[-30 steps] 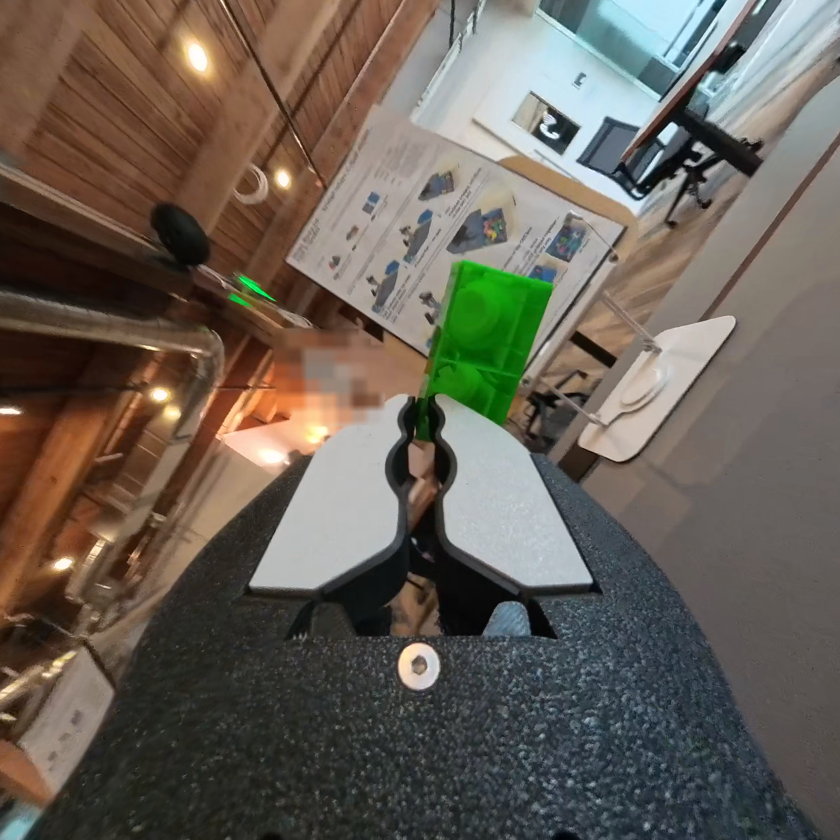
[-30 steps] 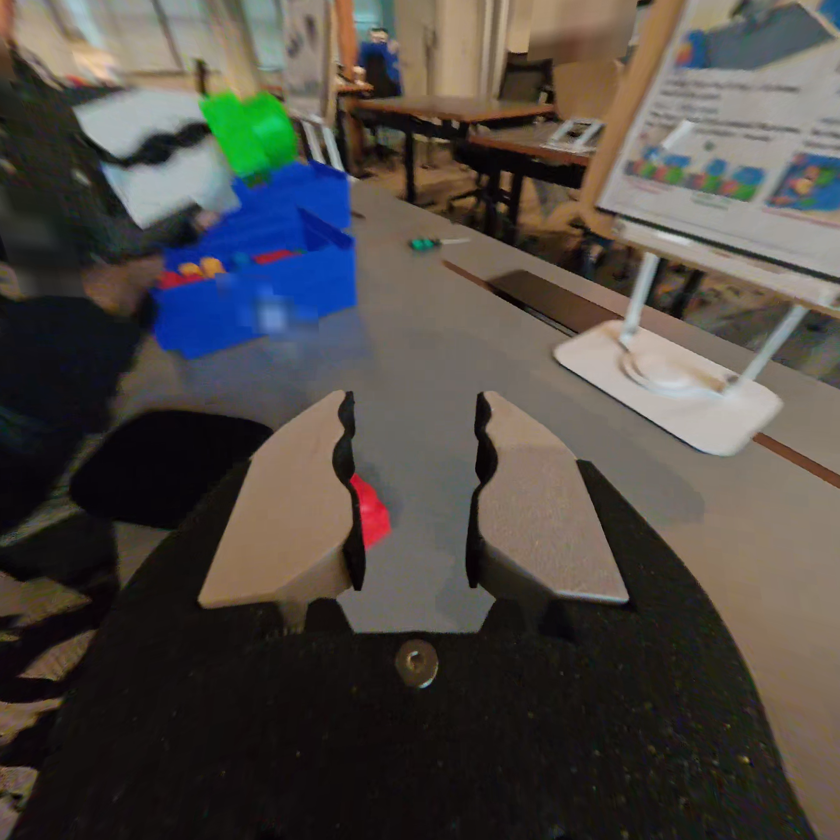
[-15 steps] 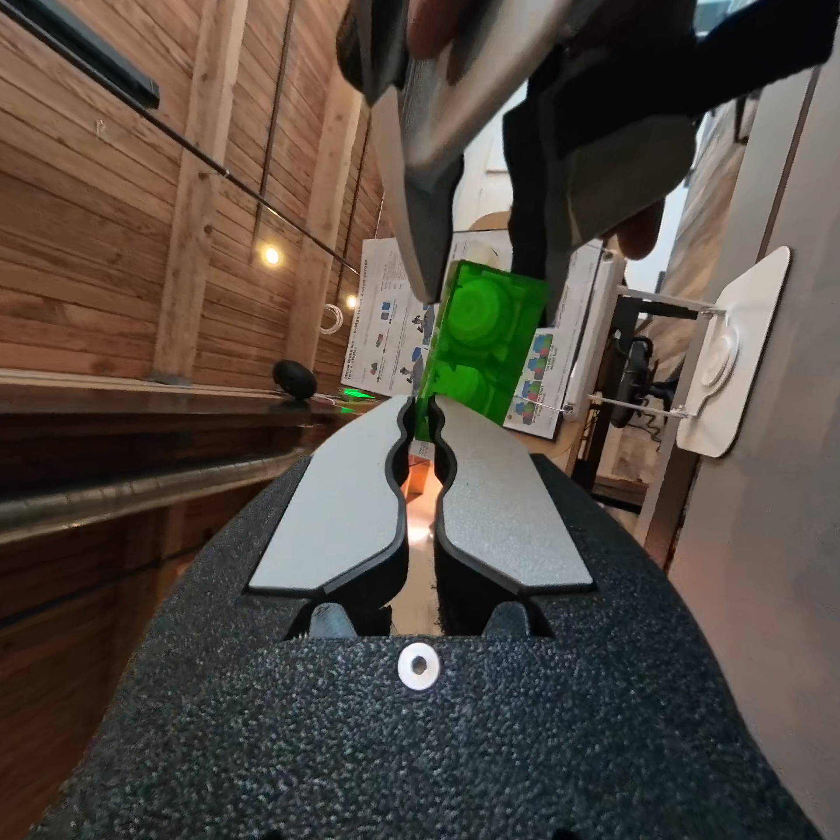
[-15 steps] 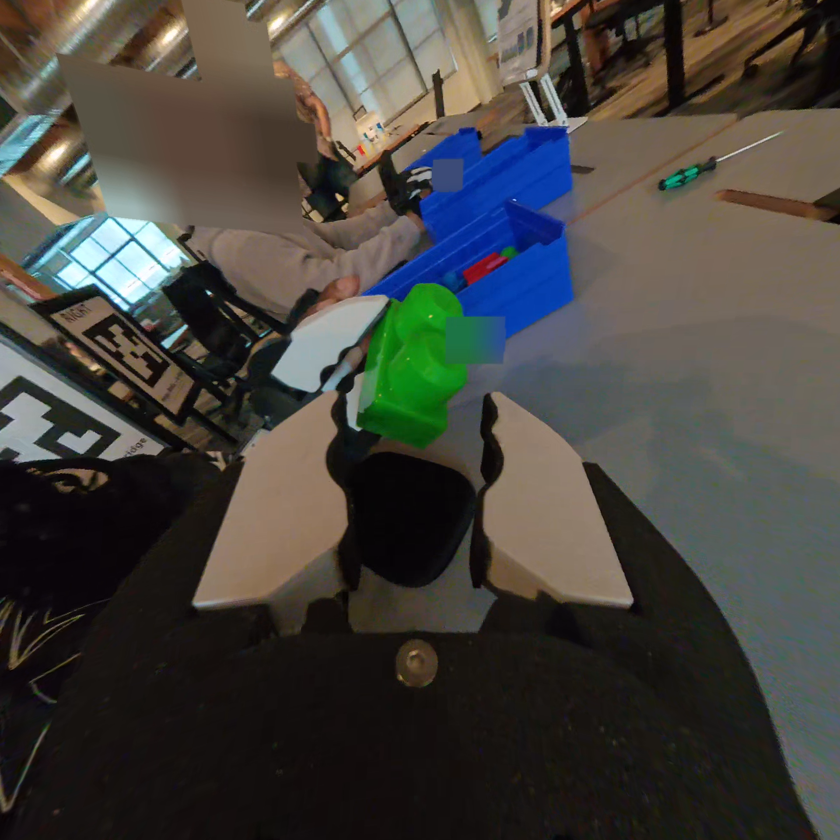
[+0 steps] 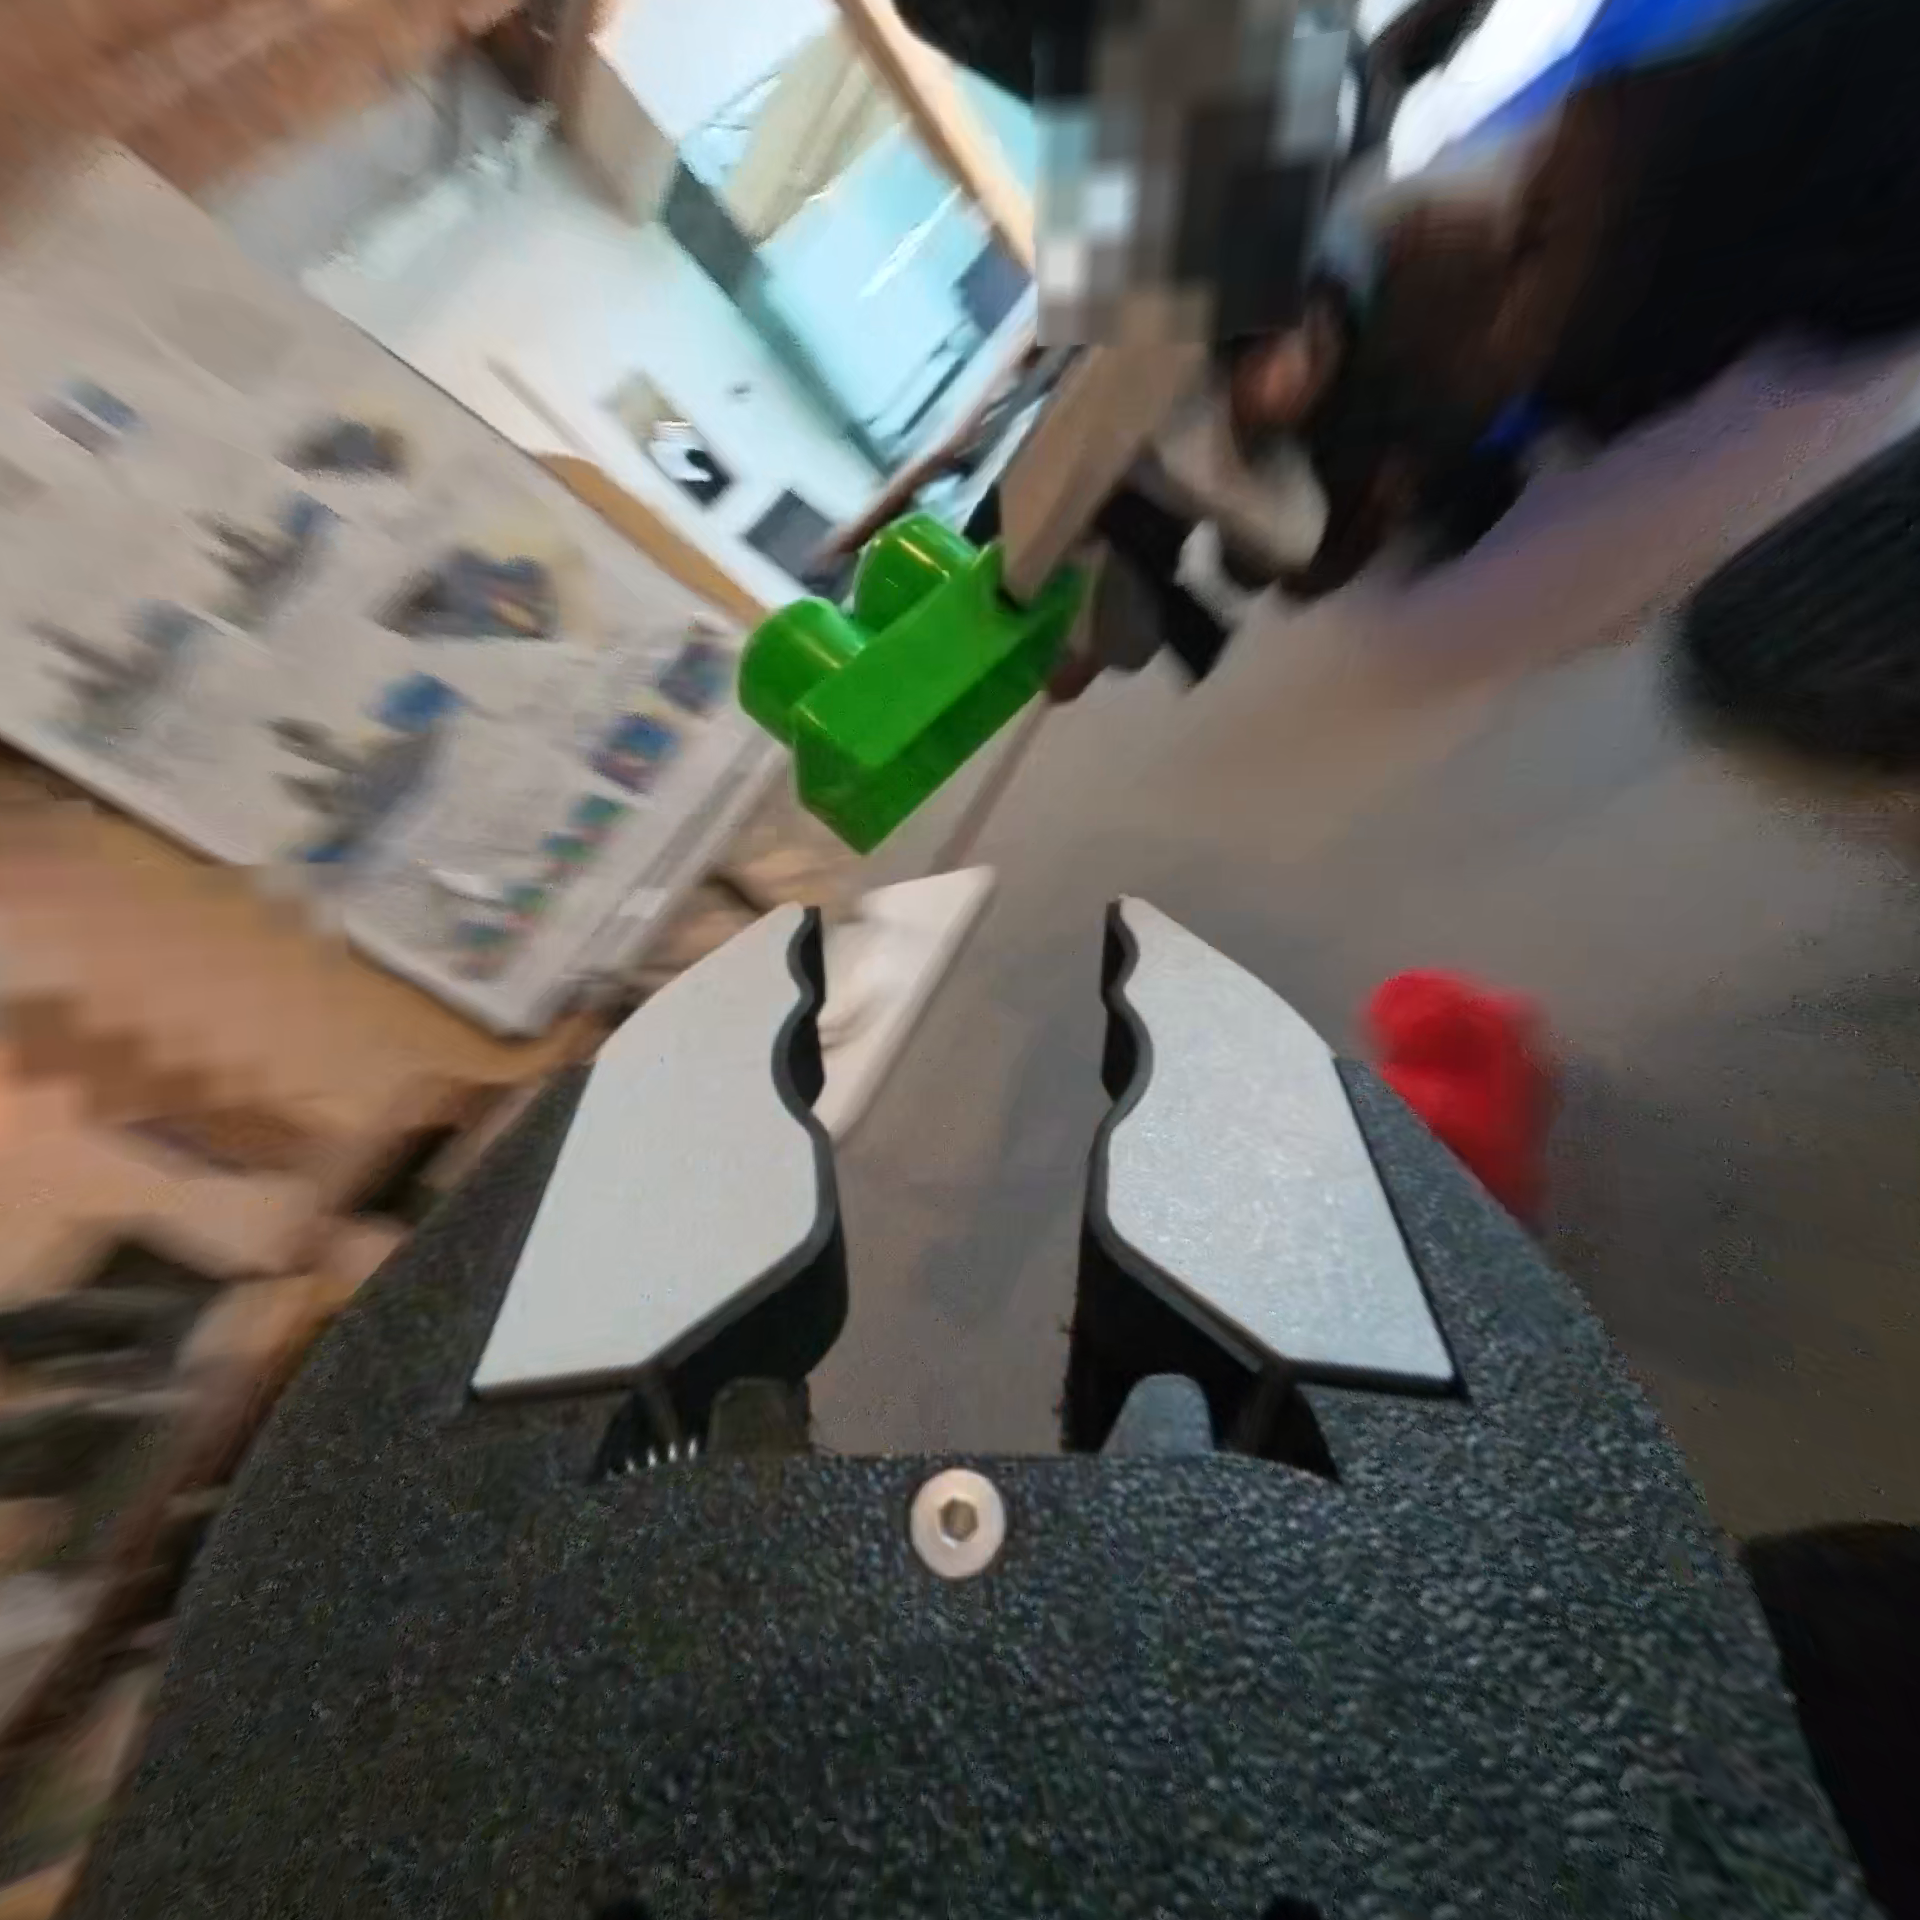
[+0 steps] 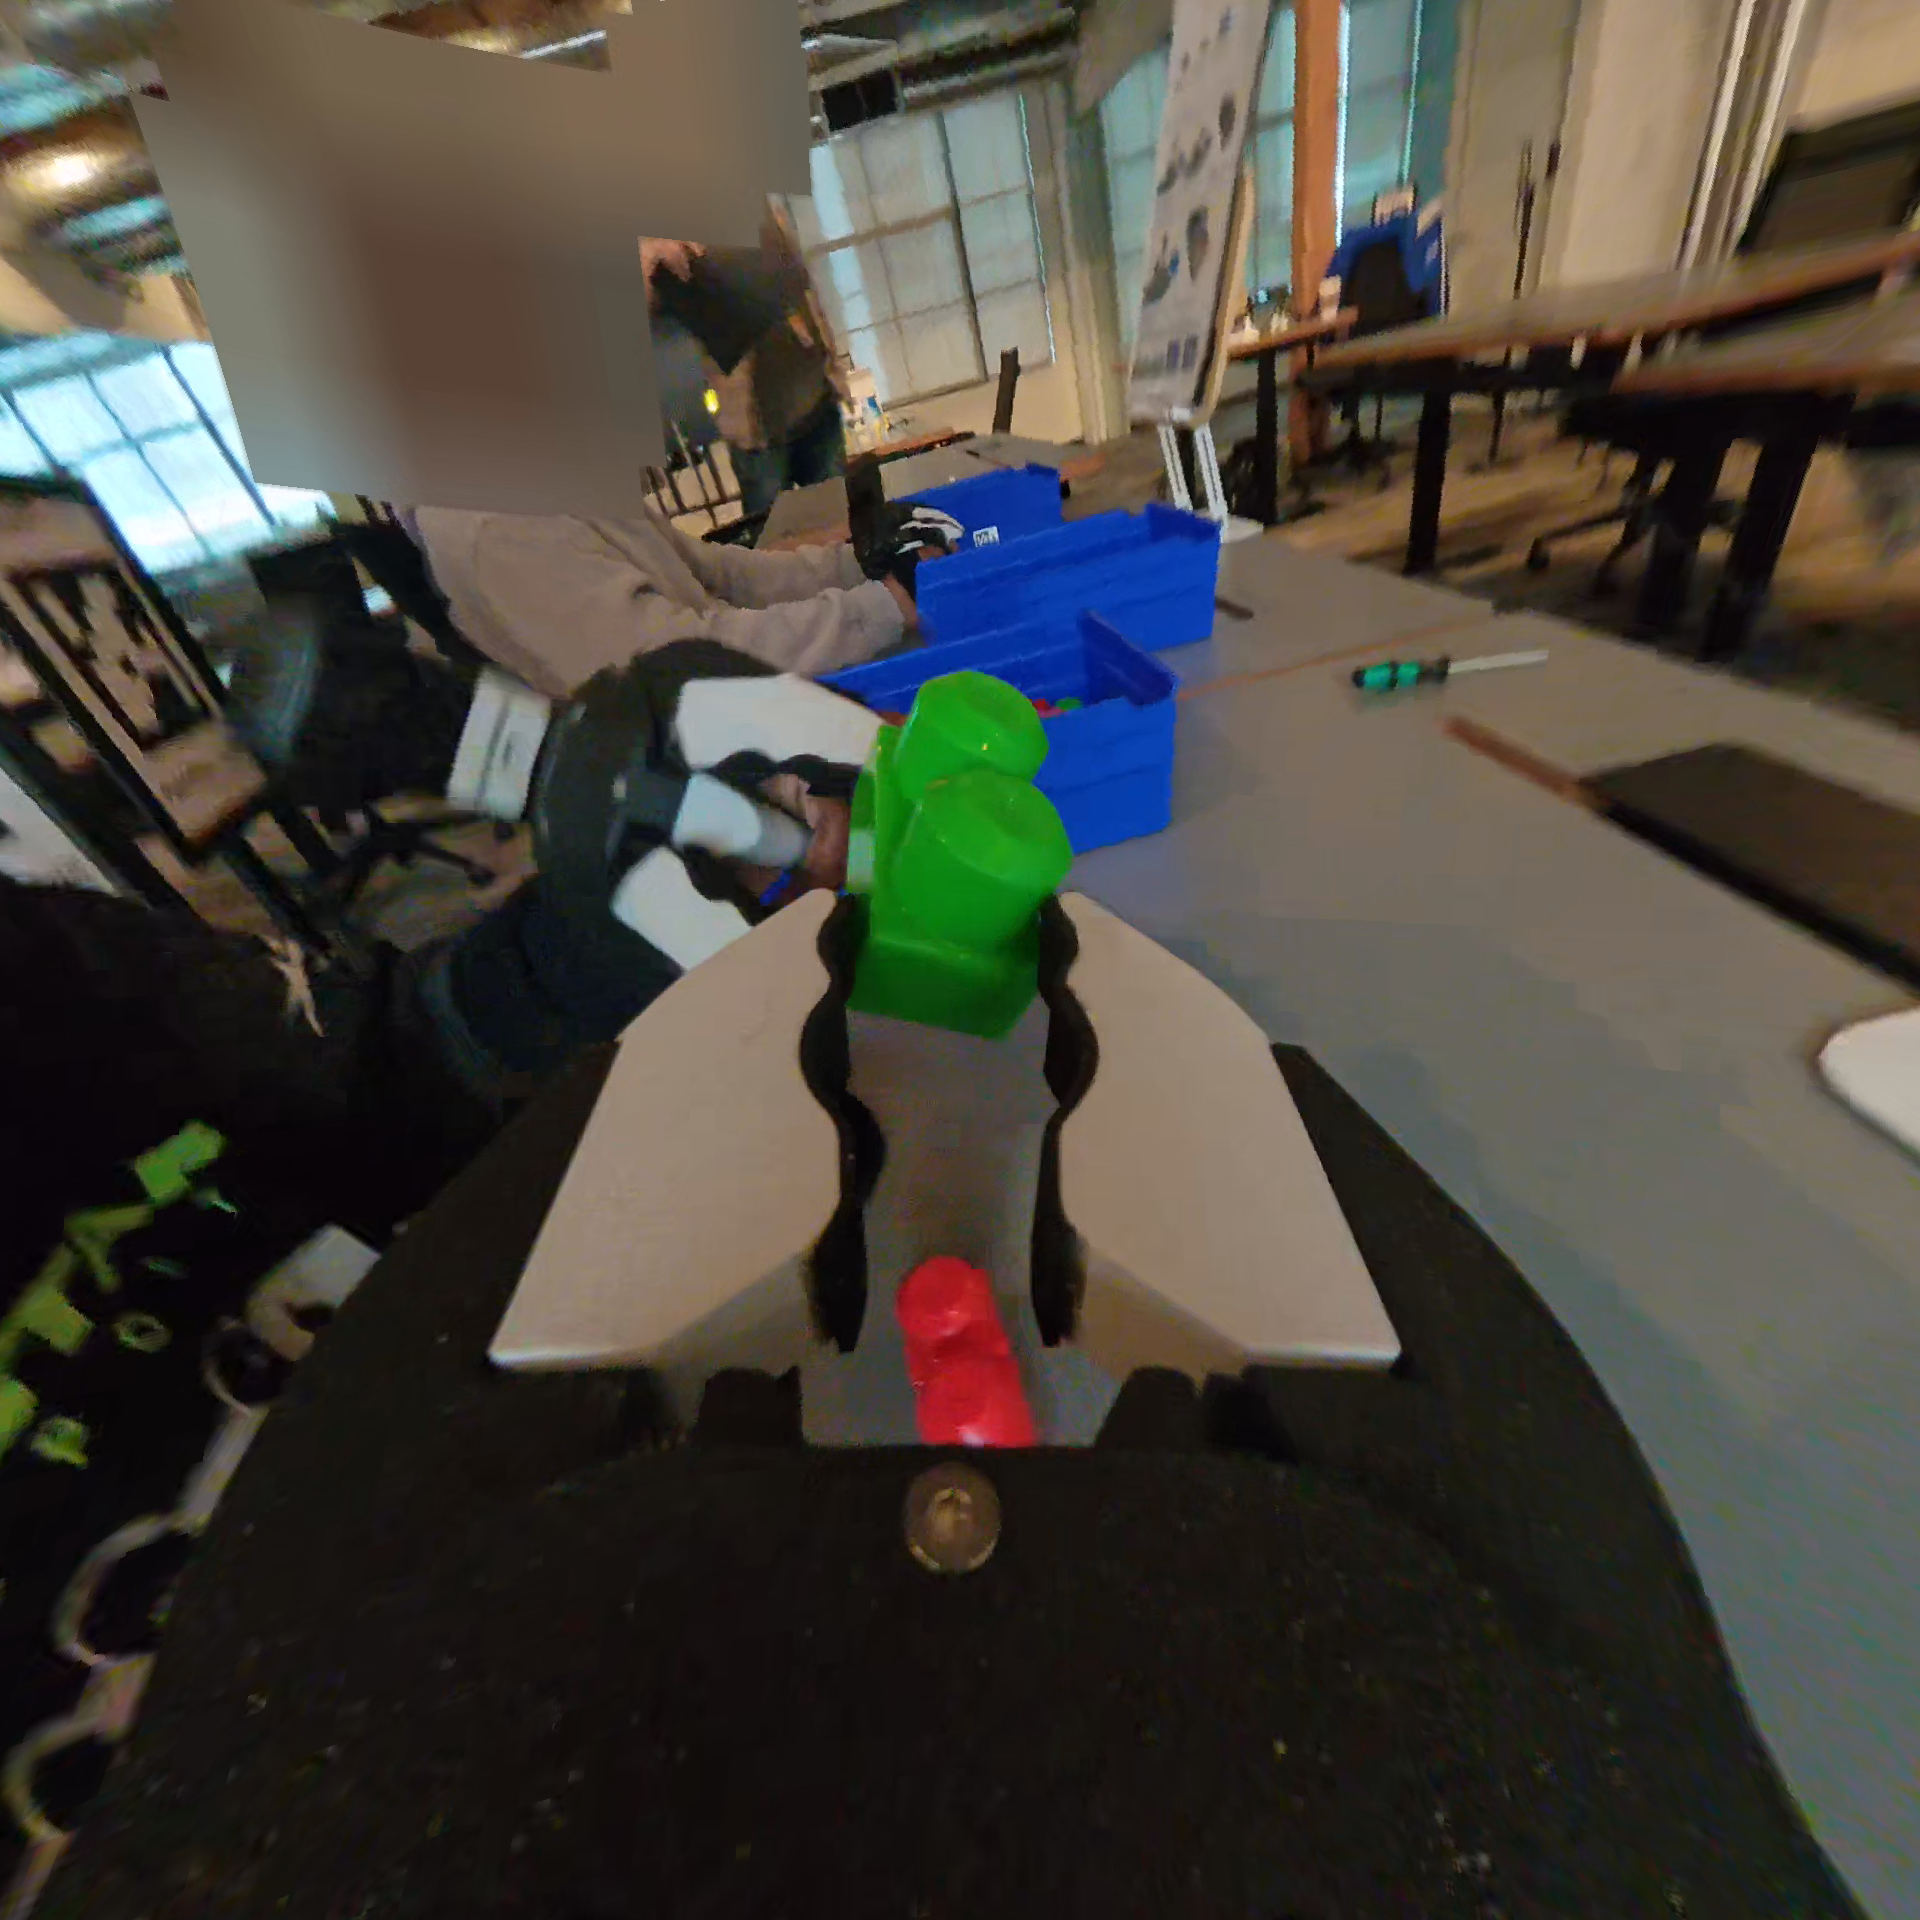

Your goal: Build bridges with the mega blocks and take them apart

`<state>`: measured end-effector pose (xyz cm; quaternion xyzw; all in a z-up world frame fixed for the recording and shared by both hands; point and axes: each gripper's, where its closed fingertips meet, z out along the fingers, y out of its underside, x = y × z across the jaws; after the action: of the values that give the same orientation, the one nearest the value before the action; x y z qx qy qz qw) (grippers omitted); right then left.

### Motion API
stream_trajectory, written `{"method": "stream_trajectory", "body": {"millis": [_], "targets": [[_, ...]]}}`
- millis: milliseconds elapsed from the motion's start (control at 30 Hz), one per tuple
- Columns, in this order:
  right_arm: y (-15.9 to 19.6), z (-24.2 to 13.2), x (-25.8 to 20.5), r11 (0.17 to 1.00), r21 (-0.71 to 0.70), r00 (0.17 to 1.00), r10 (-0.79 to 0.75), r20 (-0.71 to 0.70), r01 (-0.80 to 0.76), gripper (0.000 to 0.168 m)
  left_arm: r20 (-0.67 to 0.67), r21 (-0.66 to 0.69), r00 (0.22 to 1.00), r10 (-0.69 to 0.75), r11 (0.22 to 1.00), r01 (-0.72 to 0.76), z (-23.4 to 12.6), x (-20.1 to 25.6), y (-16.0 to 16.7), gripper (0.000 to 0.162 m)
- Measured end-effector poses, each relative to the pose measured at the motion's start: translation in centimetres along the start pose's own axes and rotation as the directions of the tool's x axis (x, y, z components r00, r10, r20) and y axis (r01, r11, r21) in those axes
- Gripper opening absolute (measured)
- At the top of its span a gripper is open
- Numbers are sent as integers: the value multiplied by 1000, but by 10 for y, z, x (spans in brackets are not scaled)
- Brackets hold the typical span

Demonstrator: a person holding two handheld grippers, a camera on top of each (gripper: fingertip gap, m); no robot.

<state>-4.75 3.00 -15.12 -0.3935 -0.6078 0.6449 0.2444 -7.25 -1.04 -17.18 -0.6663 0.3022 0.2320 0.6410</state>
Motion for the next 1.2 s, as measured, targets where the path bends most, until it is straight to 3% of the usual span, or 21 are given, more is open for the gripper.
{"method": "stream_trajectory", "body": {"millis": [67,133,200,300,533,667,867,967,1067,1200], "targets": [[6,-4,-3,988,-7,987,-157,26,157,34,-207,64,933,-295,947,314,-2,12,-10,56],[17,-5,-9,947,-19,946,-318,62,319,34,-411,61,786,-462,846,530,-7,23,-21,59],[24,-5,-16,911,-15,907,-410,96,413,34,-512,36,665,-544,760,649,-9,28,-25,56],[28,-7,-25,903,7,892,-426,149,430,33,-532,17,613,-584,717,697,-6,30,-18,52],[36,-1,-32,890,-25,878,-444,178,455,34,-545,-7,616,-569,738,675,3,42,-18,52],[38,0,-32,878,-43,869,-462,176,476,34,-547,-19,605,-579,730,683,3,44,-16,38],[42,1,-30,868,-91,866,-469,173,488,34,-531,2,630,-566,743,669,3,45,-13,36],[47,1,-26,862,-198,882,-439,174,468,34,-513,13,659,-550,763,647,5,47,-9,36],[48,2,-23,818,-366,896,-396,202,444,48,-522,3,652,-549,764,646,7,54,-6,36],[57,3,-23,622,-639,890,-358,281,452,49,-512,-10,668,-540,782,624,10,58,-3,36]]}}
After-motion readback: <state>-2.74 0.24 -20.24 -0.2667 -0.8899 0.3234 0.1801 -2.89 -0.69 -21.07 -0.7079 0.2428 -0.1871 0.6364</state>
